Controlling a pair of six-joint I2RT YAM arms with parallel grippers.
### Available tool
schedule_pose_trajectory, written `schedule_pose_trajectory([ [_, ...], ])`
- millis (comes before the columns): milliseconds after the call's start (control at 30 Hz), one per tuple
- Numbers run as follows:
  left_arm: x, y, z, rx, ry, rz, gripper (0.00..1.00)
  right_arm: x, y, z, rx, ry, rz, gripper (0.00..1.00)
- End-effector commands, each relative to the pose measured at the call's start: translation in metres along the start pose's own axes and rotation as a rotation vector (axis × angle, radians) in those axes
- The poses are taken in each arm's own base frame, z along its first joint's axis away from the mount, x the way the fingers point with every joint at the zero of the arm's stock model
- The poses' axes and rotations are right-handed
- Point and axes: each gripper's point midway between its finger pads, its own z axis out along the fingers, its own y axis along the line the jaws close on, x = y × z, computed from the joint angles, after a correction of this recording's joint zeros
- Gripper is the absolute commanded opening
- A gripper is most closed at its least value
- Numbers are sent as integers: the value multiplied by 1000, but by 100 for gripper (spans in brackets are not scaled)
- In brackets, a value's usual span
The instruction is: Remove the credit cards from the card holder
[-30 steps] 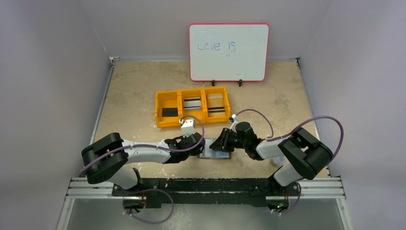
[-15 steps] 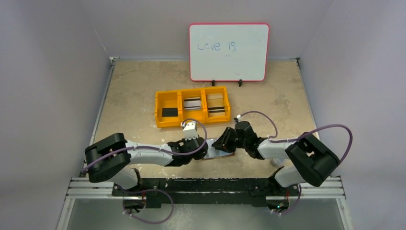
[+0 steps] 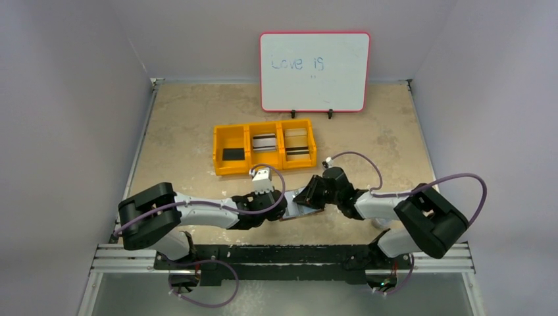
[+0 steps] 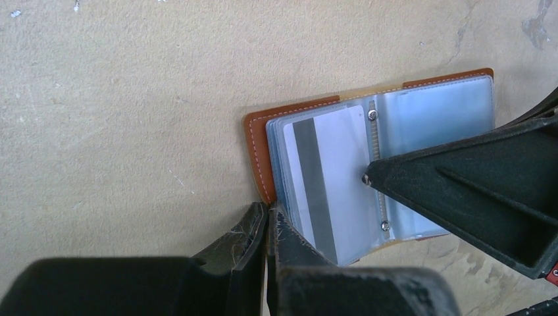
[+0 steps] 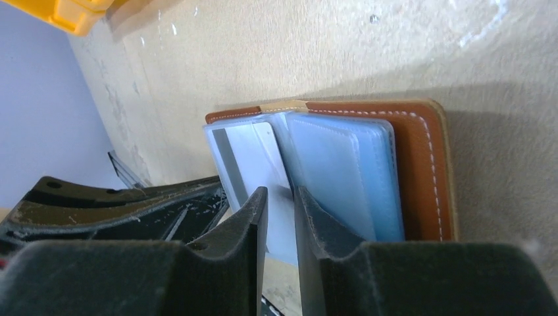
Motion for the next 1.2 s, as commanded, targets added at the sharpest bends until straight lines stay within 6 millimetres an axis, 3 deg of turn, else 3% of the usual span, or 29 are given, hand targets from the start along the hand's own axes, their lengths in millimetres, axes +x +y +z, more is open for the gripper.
schedule_pose_trajectory([
  [0,15,2,-4,-10,59,26,0,19,-10,-8,-27,60,-47,25],
  [167,12,-2,-4,-1,47,25,0,19,18,-11,-142,80,-69,22],
  [433,10,0,-5,-8,43,23,0,14,30,-15,-202,49,2,17],
  [533,7,1,-7,-14,32,17,0,11,22,-13,-165,28,21,17],
  [733,-9,5,-19,-9,-24,-27,21,8,3,-11,-85,-3,57,17],
  [900,-15,-8,-26,93,-48,-95,35,15,-4,-6,-60,30,54,17],
  [1033,-9,-19,-23,140,-22,-93,38,17,-9,-6,-45,38,55,18],
  [1167,1,-11,-14,75,10,-60,37,13,-13,-9,-16,18,30,23],
])
